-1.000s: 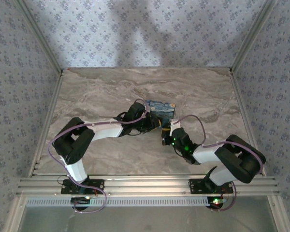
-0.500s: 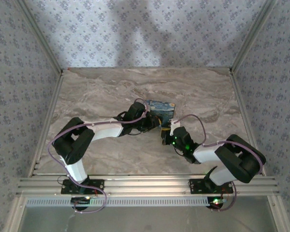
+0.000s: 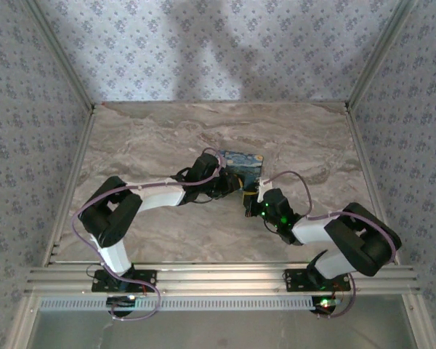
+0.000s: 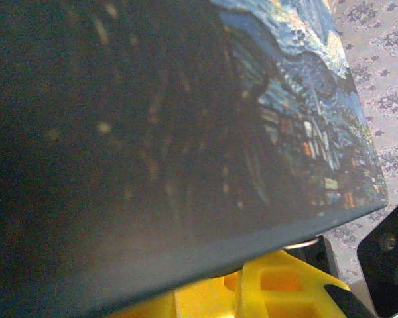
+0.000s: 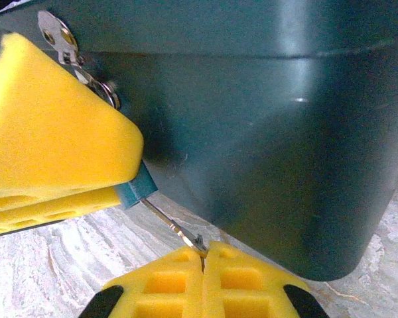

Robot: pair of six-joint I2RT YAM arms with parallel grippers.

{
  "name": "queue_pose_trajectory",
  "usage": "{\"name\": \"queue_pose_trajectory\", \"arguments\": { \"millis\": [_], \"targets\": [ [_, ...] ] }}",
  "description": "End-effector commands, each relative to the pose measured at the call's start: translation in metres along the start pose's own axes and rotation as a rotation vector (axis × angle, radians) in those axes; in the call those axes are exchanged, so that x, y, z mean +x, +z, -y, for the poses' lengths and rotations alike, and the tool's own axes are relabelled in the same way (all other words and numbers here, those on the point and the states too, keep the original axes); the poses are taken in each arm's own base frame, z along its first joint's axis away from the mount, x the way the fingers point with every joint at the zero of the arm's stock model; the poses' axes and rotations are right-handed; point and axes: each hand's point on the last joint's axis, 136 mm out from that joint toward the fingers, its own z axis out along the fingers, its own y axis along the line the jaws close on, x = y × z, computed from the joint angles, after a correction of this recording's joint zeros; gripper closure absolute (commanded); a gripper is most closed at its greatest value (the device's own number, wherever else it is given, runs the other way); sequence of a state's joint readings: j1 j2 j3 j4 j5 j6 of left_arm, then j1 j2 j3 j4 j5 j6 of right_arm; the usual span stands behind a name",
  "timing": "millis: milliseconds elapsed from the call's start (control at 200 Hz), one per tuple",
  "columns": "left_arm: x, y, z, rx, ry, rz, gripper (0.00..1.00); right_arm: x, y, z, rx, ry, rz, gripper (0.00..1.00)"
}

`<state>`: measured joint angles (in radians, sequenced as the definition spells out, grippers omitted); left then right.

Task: Unlock the padlock with the key

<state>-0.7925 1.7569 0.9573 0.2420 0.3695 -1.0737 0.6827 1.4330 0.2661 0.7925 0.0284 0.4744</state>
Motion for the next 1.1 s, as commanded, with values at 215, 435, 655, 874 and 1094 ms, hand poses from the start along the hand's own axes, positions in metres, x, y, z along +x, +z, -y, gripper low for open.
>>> {"name": "queue_pose_trajectory", "arguments": {
  "millis": [215,435,655,874,1094],
  "targets": [
    [0.010,0.010,0.003,0.000,0.025,-0.041,0.85,-0.036,-0.005,-0.029,-0.122,-0.003,0.106,1.00],
    [0.011,0.011,-0.001,-0.009,0.023,-0.044,0.85,-0.038,-0.006,-0.026,-0.134,0.021,0.101,1.00],
    [0.012,0.011,0.001,-0.005,0.023,-0.046,0.85,-0.037,-0.004,-0.024,-0.125,0.020,0.086,1.00],
    [0.013,0.012,0.000,-0.004,0.023,-0.049,0.85,-0.040,0.000,-0.028,-0.141,0.020,0.085,1.00],
    [0.015,0.013,0.000,-0.004,0.024,-0.053,0.85,-0.040,0.005,-0.029,-0.150,0.029,0.082,1.00]
  ]
}}
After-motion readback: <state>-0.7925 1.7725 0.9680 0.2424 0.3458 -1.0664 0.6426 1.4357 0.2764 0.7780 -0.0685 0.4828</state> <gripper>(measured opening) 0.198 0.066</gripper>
